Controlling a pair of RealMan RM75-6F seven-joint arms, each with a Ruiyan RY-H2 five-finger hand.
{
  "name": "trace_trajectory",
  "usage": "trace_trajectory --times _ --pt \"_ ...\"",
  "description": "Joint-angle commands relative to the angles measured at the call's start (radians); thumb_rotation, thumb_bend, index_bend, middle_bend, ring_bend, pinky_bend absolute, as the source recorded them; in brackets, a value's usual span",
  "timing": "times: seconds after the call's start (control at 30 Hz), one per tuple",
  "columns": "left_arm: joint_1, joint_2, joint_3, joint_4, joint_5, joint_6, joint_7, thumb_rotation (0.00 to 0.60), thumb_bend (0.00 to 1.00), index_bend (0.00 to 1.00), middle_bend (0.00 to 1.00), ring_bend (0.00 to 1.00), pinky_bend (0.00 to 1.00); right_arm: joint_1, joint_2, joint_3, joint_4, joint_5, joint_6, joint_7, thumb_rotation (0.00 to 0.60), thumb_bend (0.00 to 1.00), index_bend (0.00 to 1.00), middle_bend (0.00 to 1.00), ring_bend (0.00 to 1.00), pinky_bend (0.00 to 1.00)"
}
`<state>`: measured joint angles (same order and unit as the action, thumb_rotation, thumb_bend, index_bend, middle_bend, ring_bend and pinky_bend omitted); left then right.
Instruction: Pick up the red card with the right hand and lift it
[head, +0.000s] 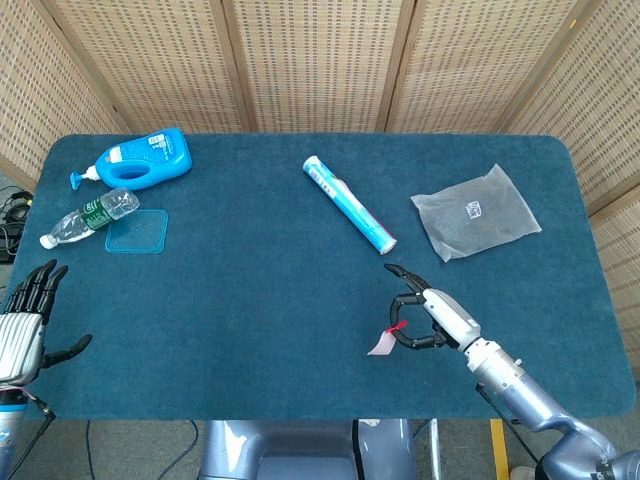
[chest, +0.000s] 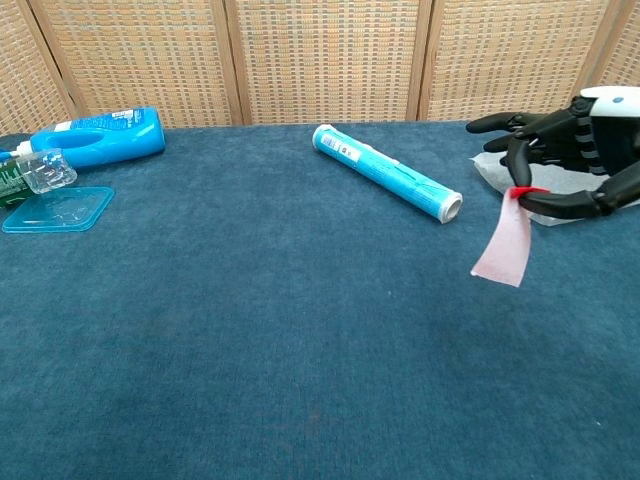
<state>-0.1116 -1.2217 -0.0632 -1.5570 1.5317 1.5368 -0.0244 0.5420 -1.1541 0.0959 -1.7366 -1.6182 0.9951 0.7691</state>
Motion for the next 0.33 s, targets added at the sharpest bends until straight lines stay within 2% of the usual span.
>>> trace_trajectory --times 0.03,0.33 --pt "0.000 -0.001 0.000 0.000 0.000 -0.001 0.002 0.600 0.19 0.00 0.00 0.00 0.10 0.002 0.018 -0.019 0.008 -0.028 0.023 0.033 0.600 0.52 0.63 0.07 0.00 0.00" --pt "0.002 -0.002 0.000 0.000 0.000 0.003 0.007 0.600 0.19 0.00 0.00 0.00 0.10 0.010 0.036 -0.037 -0.020 -0.034 0.042 0.029 0.600 0.52 0.63 0.07 0.00 0.00"
